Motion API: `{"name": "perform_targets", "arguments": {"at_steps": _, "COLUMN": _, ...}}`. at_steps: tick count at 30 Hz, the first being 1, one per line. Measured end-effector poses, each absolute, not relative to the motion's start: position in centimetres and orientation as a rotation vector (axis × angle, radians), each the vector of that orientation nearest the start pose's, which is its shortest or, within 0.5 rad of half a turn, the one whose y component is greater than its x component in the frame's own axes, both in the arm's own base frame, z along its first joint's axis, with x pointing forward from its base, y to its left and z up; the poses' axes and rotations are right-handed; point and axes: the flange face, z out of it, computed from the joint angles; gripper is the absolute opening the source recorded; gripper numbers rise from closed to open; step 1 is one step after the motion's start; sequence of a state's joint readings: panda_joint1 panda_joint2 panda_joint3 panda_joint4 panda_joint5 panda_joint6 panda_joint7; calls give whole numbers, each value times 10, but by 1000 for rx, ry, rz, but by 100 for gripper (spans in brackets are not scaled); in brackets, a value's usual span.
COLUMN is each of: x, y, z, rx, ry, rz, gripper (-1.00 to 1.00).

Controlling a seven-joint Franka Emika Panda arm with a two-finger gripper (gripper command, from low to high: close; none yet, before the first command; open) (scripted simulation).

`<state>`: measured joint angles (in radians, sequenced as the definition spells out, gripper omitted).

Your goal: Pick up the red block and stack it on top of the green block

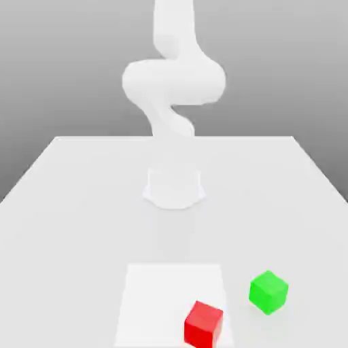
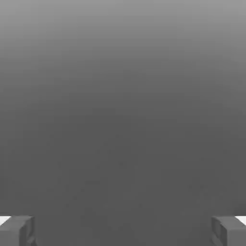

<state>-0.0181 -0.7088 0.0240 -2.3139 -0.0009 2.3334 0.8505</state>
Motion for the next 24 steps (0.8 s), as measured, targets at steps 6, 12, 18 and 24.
{"name": "perform_targets", "arguments": {"at_steps": 6, "x": 448, "y": 16, "z": 574, "rx": -2516, "ry": 1291, "rz": -736, "gripper": 0}}
{"name": "perform_targets", "arguments": {"at_steps": 12, "x": 489, "y": 25, "z": 465, "rx": -2548, "ry": 1466, "rz": -523, "gripper": 0}}
{"name": "perform_targets", "arguments": {"at_steps": 18, "x": 502, "y": 35, "z": 350, "rx": -2560, "ry": 1635, "rz": -299, "gripper": 0}}
{"name": "perform_targets", "arguments": {"at_steps": 24, "x": 489, "y": 46, "z": 239, "rx": -2548, "ry": 1803, "rz": -64, "gripper": 0}}
